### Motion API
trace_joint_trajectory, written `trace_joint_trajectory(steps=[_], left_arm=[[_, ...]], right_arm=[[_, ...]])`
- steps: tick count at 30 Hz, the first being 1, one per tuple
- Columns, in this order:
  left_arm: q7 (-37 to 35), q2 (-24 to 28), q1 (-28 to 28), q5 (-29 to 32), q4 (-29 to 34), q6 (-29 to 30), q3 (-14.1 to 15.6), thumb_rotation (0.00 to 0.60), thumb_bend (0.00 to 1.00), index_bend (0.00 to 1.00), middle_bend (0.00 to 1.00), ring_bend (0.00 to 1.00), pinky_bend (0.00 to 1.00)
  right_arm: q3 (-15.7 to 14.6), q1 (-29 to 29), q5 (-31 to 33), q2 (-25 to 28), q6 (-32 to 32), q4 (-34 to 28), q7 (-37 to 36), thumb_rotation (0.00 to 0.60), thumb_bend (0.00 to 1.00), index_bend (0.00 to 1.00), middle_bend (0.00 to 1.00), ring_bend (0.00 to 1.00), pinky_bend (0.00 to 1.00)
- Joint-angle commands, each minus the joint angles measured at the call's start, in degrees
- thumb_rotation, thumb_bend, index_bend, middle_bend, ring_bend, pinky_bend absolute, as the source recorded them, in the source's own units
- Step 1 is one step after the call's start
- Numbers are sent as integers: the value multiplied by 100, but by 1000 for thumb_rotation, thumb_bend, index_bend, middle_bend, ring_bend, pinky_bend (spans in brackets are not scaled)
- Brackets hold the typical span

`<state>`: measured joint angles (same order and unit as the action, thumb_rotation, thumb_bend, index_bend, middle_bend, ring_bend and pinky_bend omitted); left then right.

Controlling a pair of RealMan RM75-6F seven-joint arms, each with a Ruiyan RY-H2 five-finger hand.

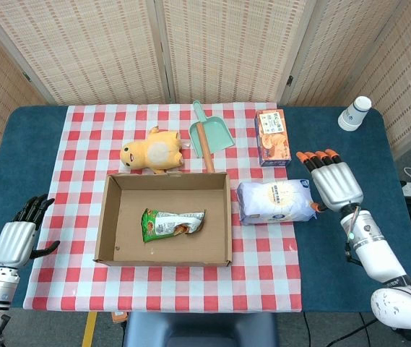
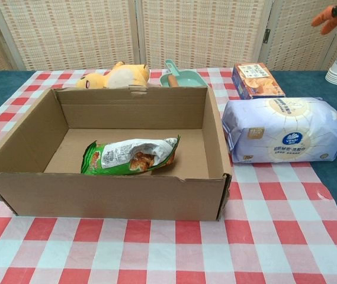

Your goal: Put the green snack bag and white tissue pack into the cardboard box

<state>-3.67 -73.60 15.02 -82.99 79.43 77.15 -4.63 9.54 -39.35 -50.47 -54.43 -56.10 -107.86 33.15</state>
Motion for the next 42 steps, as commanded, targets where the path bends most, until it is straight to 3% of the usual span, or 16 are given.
trace_joint_trajectory(steps=[1, 7, 12, 34, 42], left_arm=[[-4, 5, -4, 10, 8, 6, -6, 600, 187, 112, 29, 0, 227], [-103, 38, -15, 40, -6, 23, -37, 600, 187, 112, 28, 0, 227], [-176, 57, -17, 67, -36, 11, -55, 600, 187, 117, 28, 0, 227], [-138, 16, 3, 85, -80, -30, -54, 600, 187, 121, 28, 0, 227], [-171, 20, 4, 94, -97, -27, -66, 600, 187, 121, 29, 0, 227]], right_arm=[[-162, 82, -264, -209, 242, 414, -307, 600, 0, 38, 103, 0, 126], [-252, -61, -117, -704, 717, 1078, -635, 600, 0, 0, 101, 0, 118], [-218, -122, -586, -1070, 795, 1492, -1029, 600, 0, 0, 91, 0, 76], [-234, -244, -1393, -1858, 1182, 2321, -2274, 600, 0, 0, 45, 0, 15], [-282, -337, -1252, -2075, 1434, 2646, -2323, 600, 0, 0, 45, 0, 14]])
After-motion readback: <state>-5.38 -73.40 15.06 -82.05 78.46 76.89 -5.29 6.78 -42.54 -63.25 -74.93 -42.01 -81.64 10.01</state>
